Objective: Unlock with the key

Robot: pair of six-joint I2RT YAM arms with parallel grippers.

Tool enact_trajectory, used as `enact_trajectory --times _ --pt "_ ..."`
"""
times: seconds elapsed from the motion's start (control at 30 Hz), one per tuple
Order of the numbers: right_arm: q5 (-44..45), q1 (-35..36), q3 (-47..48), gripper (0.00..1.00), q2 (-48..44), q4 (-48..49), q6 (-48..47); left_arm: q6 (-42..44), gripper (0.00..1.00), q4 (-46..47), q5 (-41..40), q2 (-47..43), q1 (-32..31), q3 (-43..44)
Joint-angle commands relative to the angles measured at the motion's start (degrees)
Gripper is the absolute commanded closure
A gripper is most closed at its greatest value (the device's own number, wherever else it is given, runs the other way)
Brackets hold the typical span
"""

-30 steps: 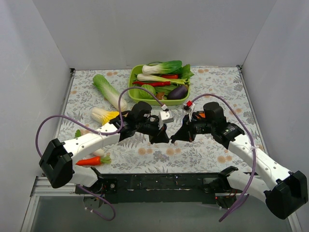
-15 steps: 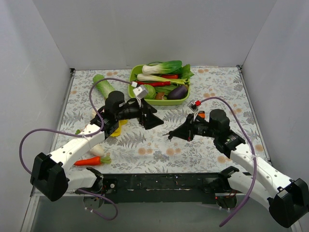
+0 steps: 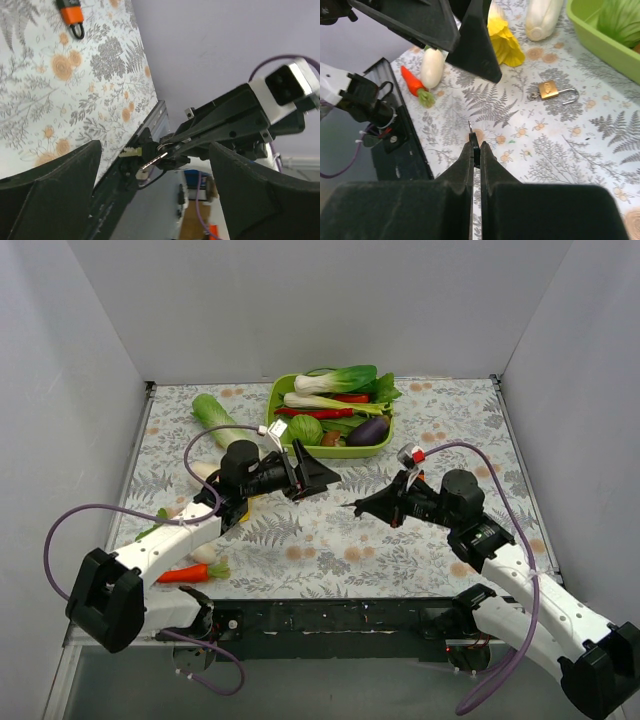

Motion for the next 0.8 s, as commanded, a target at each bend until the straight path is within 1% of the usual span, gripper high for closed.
enact_trajectory --times 0.0,0.1,0.13,0.2,0.33,0.37,0.47,0.57,0.6,0.63,0.7,0.77 --pt "8.5 2.2 3.2 0.99 -1.7 -2.5 -11.5 -16.1 0.12 1.2 -2.1 2.5 0.0 -2.2" --pt "14.7 5.0 3.6 0.99 -2.4 -3.2 -16.6 -17.6 0.11 0.2 -2.8 4.0 -0.1 -1.5" --pt "16.4 6.9 4.2 0.99 -2.2 -3.4 -18.0 -18.3 0.10 -0.4 -2.7 4.5 -0.1 -1.3" --pt "22.0 9.4 4.7 0.99 -1.5 -3.7 -21.9 -20.0 0.10 -0.6 -2.1 5.3 -0.1 -1.1" --pt "30.6 17.1 6.3 0.99 1.5 -3.6 -27.3 -24.2 0.10 -0.5 -1.2 7.5 0.0 -0.8" --pt "34.1 18.2 6.9 0.99 2.1 -3.2 -28.6 -24.8 0.10 -0.5 -1.0 7.6 -0.1 -0.7" --pt "39.8 22.4 7.5 0.99 3.9 -1.5 -32.6 -26.3 0.11 -0.5 0.0 8.4 -0.4 -0.8" --pt "44.5 26.1 8.3 0.99 6.1 -1.0 -36.4 -28.7 0.19 -0.5 0.1 8.4 -0.6 -1.1" --pt "45.9 27.0 8.4 0.99 7.2 -0.8 -37.4 -29.1 0.25 -0.5 0.1 8.2 -0.6 -1.2" --pt "47.4 28.9 8.4 0.99 7.9 -0.5 -39.2 -29.3 0.29 -0.5 -0.3 8.1 -0.6 -1.2" --pt "52.3 30.9 8.0 0.99 9.1 1.0 -41.3 -30.1 0.33 -0.8 -0.3 7.9 -0.7 -1.1" --pt "56.1 33.4 7.7 0.99 9.8 2.8 -43.9 -30.9 0.33 -0.8 -0.2 7.8 -0.7 -1.0"
